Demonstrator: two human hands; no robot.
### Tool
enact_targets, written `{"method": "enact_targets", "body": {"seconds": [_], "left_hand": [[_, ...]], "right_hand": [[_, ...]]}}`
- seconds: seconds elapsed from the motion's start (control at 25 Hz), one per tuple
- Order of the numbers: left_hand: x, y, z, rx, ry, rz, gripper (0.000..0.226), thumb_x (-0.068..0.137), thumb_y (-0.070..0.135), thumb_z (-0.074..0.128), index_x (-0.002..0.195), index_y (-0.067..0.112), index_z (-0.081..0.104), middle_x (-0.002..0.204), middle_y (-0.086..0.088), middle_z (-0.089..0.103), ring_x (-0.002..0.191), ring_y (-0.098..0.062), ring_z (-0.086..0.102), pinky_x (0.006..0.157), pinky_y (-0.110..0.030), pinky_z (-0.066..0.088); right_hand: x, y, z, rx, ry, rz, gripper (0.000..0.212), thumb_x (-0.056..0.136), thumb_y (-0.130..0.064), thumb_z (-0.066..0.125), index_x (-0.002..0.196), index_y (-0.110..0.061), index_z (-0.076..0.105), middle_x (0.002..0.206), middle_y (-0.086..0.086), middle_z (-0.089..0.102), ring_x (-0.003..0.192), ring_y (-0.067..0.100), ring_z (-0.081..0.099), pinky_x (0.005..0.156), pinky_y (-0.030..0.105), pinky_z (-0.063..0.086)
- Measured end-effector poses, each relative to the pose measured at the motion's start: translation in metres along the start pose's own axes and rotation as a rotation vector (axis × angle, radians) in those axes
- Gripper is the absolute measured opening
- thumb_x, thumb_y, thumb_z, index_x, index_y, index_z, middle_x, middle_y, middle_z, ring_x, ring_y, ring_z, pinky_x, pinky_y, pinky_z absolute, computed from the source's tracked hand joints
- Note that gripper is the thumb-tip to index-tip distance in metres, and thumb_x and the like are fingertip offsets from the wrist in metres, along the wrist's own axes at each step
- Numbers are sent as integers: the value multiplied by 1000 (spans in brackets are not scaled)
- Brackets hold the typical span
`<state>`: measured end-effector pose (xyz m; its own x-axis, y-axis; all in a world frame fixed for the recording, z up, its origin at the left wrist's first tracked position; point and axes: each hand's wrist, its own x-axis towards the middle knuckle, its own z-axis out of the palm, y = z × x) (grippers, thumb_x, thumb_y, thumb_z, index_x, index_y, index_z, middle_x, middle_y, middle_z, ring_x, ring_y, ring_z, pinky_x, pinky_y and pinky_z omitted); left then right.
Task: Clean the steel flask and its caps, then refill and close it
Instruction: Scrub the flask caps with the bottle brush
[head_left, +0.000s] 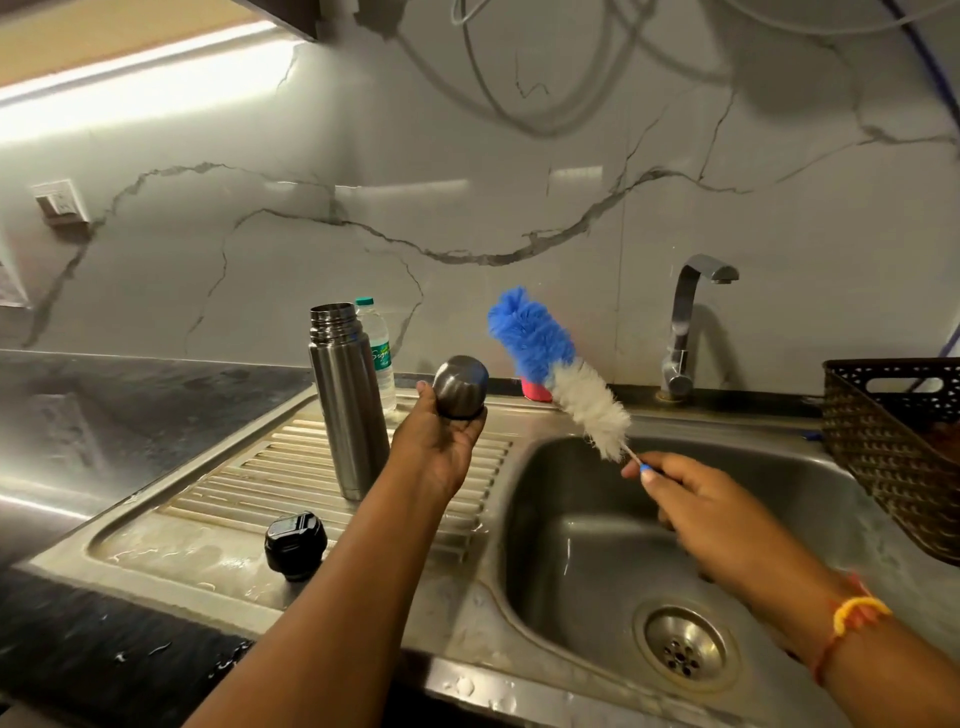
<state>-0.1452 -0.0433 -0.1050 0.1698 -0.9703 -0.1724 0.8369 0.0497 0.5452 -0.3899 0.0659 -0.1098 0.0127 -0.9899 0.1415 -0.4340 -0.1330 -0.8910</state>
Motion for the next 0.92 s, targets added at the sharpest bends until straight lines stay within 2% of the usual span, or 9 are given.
{"method": "enact_targets", "body": {"seconds": [0.08, 0.16, 0.28, 0.36, 0.44, 0.52, 0.6, 0.76, 0.92], "left_hand": [[1, 1, 0, 6, 8, 0, 43, 109, 30, 44, 144, 5, 45, 136, -26, 59, 131, -35, 56, 108, -49, 44], [-1, 2, 1, 5, -1, 5, 35, 109, 23, 45, 139, 5, 47, 124, -26, 64, 129, -36, 58, 111, -52, 42], [-7, 0, 4, 7, -47, -10, 24, 108, 17, 46, 128, 3, 49, 102, -25, 70, 119, -35, 63, 113, -52, 43], [-7, 1, 6, -29, -86, -20, 23, 108, 15, 45, 126, 0, 49, 110, -27, 69, 121, -38, 63, 113, -52, 42], [-10, -6, 7, -29, -147, -41, 24, 109, 15, 42, 124, -1, 52, 113, -27, 70, 114, -37, 68, 107, -52, 49], [-15, -17, 9, 35, -203, -59, 25, 110, 16, 40, 119, 0, 57, 104, -23, 74, 97, -33, 75, 92, -49, 59], [-17, -19, 10, 53, -214, -72, 26, 110, 16, 41, 122, 1, 58, 100, -22, 76, 90, -30, 77, 82, -46, 63], [-17, -15, 8, -2, -204, -45, 31, 109, 17, 42, 131, -1, 53, 104, -24, 75, 96, -33, 76, 88, -49, 61], [-31, -23, 12, 116, -230, -74, 23, 106, 11, 47, 119, -3, 59, 94, -21, 76, 84, -29, 77, 76, -43, 65]], "right_hand": [[0, 2, 8, 52, -35, 37, 20, 102, -25, 45, 98, -28, 65, 61, 3, 44, 48, 10, 36, 44, 25, 29], [-2, 5, 14, 53, -82, 31, 16, 101, -27, 47, 96, -29, 62, 66, 5, 50, 50, 11, 40, 44, 25, 32], [-2, 6, 17, -24, -56, -51, 15, 100, -28, 49, 101, -34, 63, 76, -8, 63, 60, 5, 55, 52, 20, 41], [-3, 7, 18, -93, -17, -92, 19, 100, -31, 50, 107, -39, 65, 86, -13, 68, 77, 5, 63, 61, 16, 45], [-5, 5, 23, -147, -20, -105, 22, 100, -32, 50, 114, -42, 64, 86, -14, 68, 76, 2, 63, 59, 11, 44], [-4, 4, 28, -185, -29, -102, 25, 101, -30, 50, 119, -39, 64, 80, -12, 68, 67, -3, 62, 53, 8, 43], [-5, 2, 31, -198, -27, -96, 26, 101, -27, 50, 121, -35, 64, 72, -11, 64, 58, -10, 58, 49, 7, 41], [-11, 2, 31, -190, -28, -94, 28, 101, -27, 49, 124, -33, 64, 69, -14, 59, 56, -15, 54, 50, 5, 39], [-9, -2, 35, -190, -27, -119, 25, 101, -29, 49, 119, -36, 65, 65, -12, 58, 55, -5, 58, 45, 10, 40]]}}
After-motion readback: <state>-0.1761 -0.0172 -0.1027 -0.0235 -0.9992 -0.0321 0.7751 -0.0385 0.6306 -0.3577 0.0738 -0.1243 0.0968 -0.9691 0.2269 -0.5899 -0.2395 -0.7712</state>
